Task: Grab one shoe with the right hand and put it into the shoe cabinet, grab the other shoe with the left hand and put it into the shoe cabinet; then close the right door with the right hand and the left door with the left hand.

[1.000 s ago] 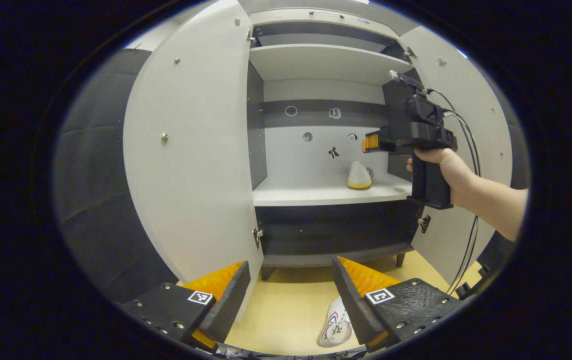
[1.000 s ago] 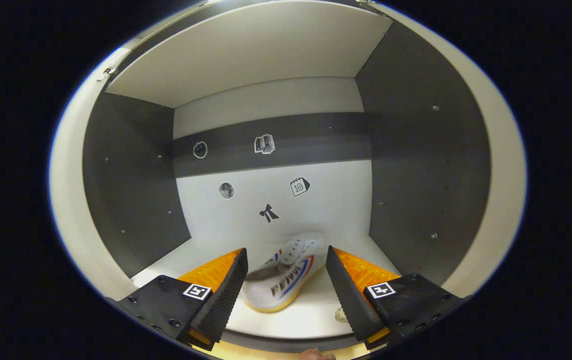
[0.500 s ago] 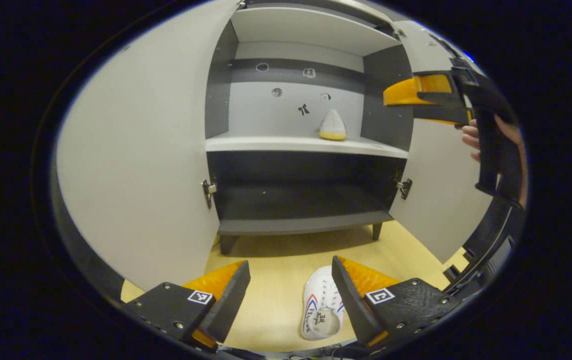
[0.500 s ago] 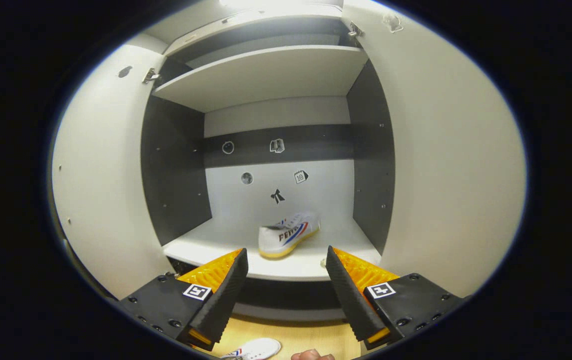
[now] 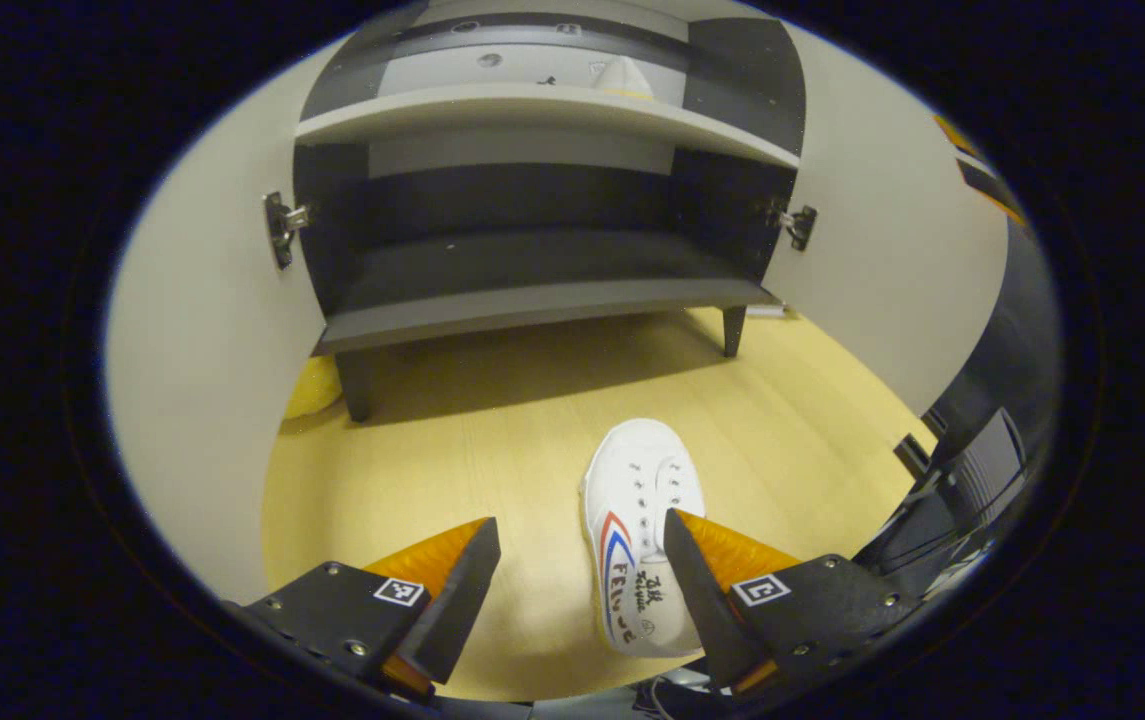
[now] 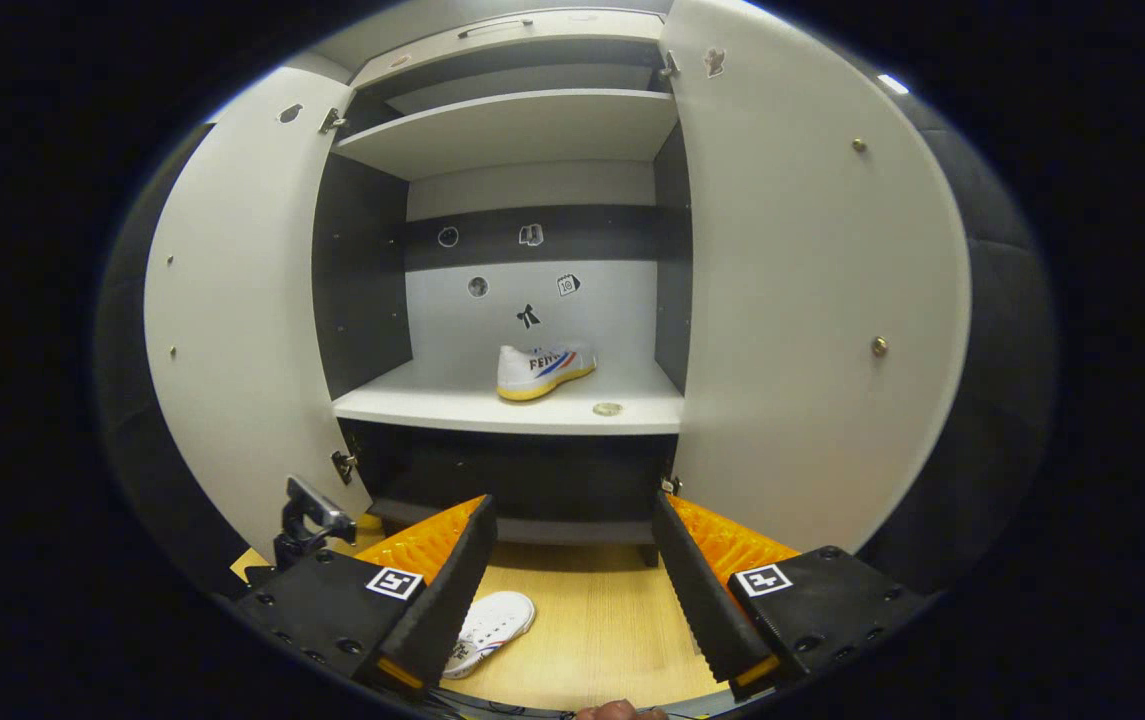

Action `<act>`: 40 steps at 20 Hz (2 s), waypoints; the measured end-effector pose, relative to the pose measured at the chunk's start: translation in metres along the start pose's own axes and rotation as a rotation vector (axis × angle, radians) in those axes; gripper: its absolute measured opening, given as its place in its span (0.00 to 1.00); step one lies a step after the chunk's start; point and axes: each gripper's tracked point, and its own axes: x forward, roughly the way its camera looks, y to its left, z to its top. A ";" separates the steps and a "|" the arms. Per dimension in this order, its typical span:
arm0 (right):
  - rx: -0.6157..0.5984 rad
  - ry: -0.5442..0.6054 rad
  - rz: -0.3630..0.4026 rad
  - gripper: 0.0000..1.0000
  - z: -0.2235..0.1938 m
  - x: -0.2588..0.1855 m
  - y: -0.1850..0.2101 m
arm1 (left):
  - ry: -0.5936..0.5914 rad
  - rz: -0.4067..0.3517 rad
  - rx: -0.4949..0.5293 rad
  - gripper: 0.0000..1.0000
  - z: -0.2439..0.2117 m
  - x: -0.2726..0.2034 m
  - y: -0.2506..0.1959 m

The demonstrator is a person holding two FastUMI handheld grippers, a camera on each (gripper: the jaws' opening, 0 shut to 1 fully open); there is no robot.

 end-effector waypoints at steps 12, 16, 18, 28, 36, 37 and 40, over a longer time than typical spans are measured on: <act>0.030 0.037 -0.249 0.99 -0.036 -0.105 -0.108 | 0.170 -0.082 0.010 0.81 -0.041 0.049 -0.025; 0.062 0.013 -0.321 0.99 -0.034 -0.110 -0.162 | 0.231 -0.052 -0.070 0.66 -0.048 0.039 -0.030; 0.098 0.002 -0.324 0.99 -0.033 -0.103 -0.183 | 0.238 0.008 -0.133 0.47 -0.052 0.045 -0.039; 0.160 -0.044 -0.276 0.96 -0.039 -0.078 -0.252 | 0.230 0.171 -0.348 0.03 -0.059 0.037 -0.040; 0.199 -0.040 -0.181 0.97 -0.041 -0.046 -0.304 | 0.134 0.271 -0.417 0.02 -0.051 0.025 -0.035; 0.197 -0.039 -0.161 0.97 -0.039 -0.040 -0.308 | 0.118 0.282 -0.424 0.02 -0.048 0.022 -0.034; 0.180 -0.063 -0.104 0.97 -0.028 -0.028 -0.318 | 0.042 0.313 -0.459 0.01 -0.035 0.008 -0.027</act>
